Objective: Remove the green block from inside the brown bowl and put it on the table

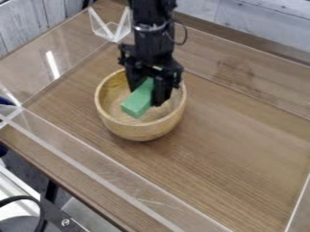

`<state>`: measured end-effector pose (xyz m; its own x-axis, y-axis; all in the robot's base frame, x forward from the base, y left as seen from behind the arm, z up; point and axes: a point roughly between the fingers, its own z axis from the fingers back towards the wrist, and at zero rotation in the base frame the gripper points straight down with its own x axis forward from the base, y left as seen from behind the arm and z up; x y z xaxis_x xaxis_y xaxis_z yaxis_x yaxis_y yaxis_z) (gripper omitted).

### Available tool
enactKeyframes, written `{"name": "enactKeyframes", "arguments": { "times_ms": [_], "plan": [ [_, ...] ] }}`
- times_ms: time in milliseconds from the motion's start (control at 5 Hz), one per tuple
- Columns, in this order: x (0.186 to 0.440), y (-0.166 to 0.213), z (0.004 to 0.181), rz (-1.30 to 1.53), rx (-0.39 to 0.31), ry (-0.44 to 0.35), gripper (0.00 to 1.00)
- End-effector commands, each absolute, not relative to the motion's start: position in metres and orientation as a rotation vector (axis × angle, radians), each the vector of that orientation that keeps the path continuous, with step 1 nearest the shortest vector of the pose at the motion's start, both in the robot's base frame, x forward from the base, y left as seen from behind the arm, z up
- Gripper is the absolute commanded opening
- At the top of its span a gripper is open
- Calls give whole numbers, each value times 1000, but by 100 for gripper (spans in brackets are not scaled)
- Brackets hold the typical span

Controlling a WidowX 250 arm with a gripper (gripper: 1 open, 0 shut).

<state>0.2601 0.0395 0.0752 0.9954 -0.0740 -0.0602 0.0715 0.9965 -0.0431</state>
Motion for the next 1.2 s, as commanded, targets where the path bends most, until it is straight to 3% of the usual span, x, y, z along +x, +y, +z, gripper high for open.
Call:
{"name": "enactKeyframes", "arguments": {
  "times_ms": [0, 400, 1000],
  "plan": [
    [268, 24, 97, -112, -32, -19, 0],
    [267, -8, 90, -180, -41, -9, 0],
    [259, -44, 60, -260, -53, 28, 0]
  ]
}}
